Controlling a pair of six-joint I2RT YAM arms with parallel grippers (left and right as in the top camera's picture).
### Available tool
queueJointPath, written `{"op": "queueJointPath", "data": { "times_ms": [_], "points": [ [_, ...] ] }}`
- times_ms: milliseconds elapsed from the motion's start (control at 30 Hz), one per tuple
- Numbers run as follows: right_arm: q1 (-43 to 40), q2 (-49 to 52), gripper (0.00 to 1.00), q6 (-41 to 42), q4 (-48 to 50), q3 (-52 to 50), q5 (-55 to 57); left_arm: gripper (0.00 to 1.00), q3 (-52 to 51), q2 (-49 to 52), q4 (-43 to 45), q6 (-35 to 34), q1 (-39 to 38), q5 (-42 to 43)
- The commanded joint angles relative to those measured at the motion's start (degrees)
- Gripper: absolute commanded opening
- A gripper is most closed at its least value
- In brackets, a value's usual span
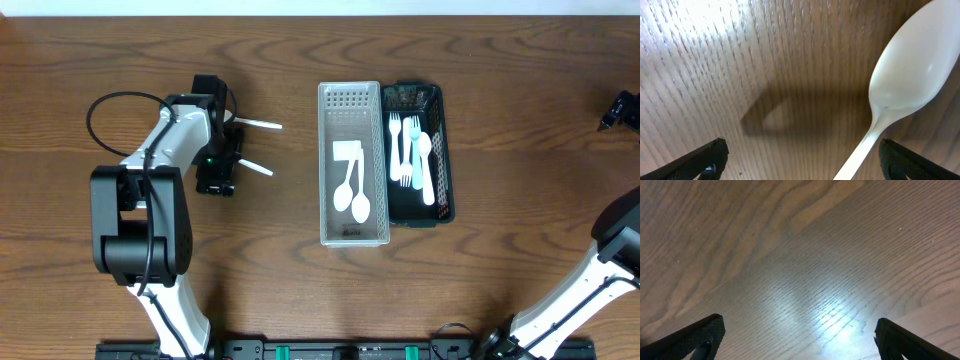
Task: Pack container
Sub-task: 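Lower left gripper and close on the white spoon handle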
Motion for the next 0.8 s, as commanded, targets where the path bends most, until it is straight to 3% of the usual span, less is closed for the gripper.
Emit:
{"op": "queueJointPath", "data": {
  "times_ms": [0, 433, 767],
  "points": [
    [0.1, -1.4, 0.99, 0.8, 0.0, -0.1, 0.1, 0.98, -1.1, 0.7, 1.1, 1.3, 1.1, -1.6],
    [0.1, -1.4, 0.99, 0.8, 0.0, -0.1, 0.1, 0.98, -1.1, 2.7, 5.0, 9.3, 1.5, 1.0],
    [0.1, -1.4, 0.99, 0.8, 0.0, -0.1, 0.1, 0.98, -1.1, 6.1, 5.1, 9.4, 1.5, 4.2]
  ]
}}
